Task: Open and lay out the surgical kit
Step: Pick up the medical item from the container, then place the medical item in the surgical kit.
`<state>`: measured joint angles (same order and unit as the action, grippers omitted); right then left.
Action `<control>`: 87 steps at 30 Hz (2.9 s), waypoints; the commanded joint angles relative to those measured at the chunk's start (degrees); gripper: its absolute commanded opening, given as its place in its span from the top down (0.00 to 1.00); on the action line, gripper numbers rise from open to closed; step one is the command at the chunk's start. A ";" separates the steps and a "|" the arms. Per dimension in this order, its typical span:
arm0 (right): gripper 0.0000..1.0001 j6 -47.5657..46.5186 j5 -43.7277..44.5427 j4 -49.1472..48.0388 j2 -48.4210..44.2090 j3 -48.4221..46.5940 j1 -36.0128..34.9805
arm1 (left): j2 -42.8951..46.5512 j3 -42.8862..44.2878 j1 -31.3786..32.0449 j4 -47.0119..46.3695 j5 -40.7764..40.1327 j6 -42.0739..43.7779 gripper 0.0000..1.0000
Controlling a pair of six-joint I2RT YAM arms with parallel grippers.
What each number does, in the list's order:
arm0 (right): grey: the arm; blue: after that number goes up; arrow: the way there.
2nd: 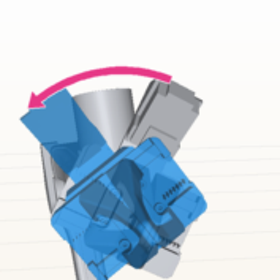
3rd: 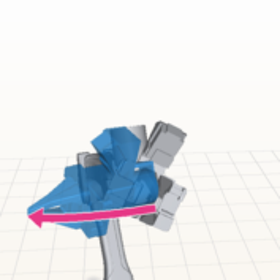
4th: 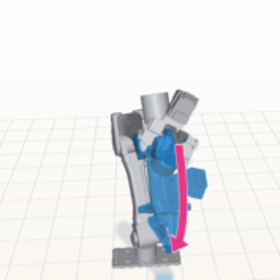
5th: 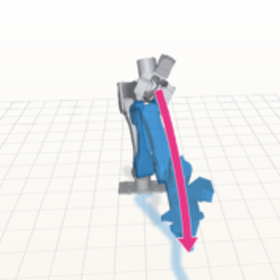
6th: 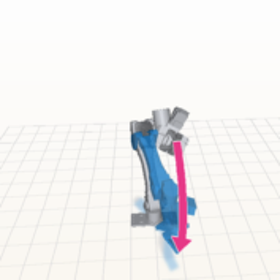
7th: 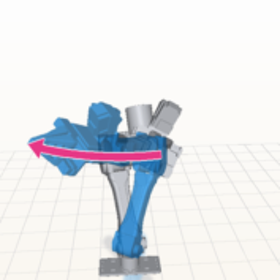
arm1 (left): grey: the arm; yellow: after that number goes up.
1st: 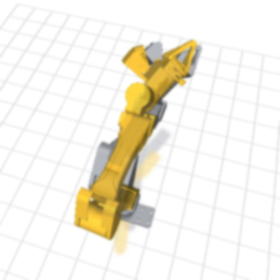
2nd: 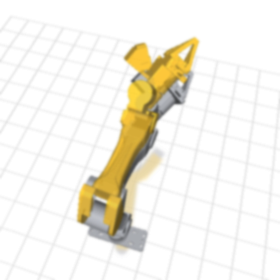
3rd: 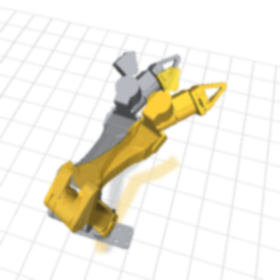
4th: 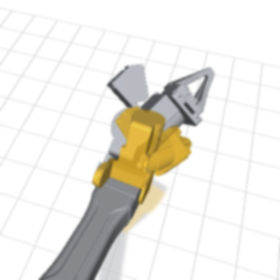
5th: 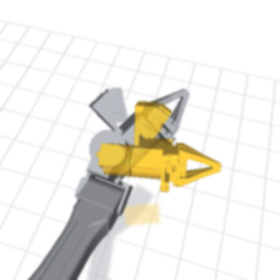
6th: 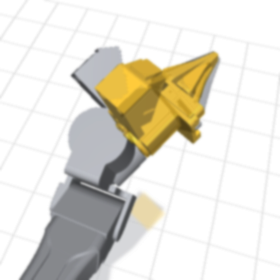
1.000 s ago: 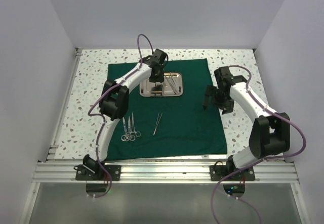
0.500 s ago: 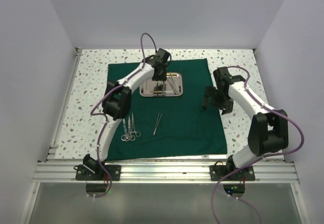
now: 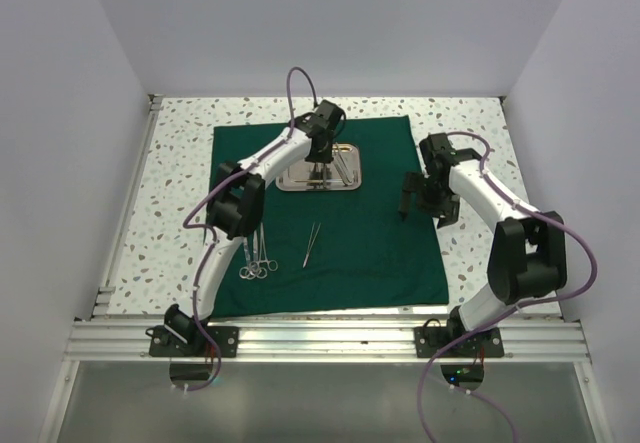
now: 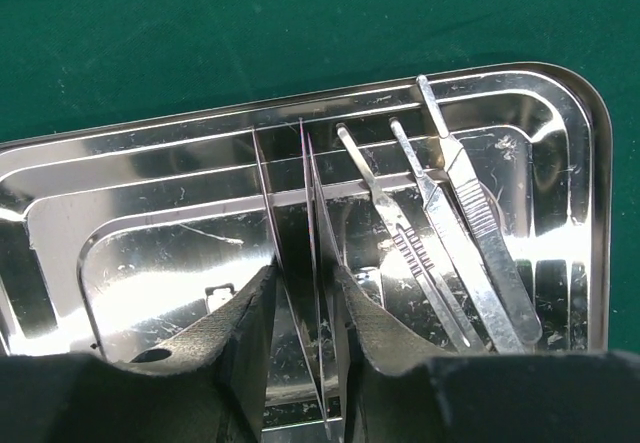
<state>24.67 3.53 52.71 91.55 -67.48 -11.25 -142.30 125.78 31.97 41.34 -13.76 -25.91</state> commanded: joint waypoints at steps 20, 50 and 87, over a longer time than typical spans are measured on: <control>0.07 -1.20 -0.19 -0.68 1.18 -2.13 0.00 | 0.09 -9.23 -2.96 0.76 3.12 -2.22 0.85; 0.08 1.00 -6.16 -3.40 2.50 -2.48 -0.18 | 36.56 -42.17 4.24 -2.66 2.77 -10.11 1.00; 0.09 5.13 -6.78 -1.56 12.24 -22.50 -6.58 | 45.43 -47.55 3.38 -2.76 5.22 -11.53 0.41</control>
<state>28.29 -3.88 50.76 101.73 -82.52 -14.87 -100.40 75.29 40.27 36.99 -7.73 -40.05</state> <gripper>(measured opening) 0.909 0.593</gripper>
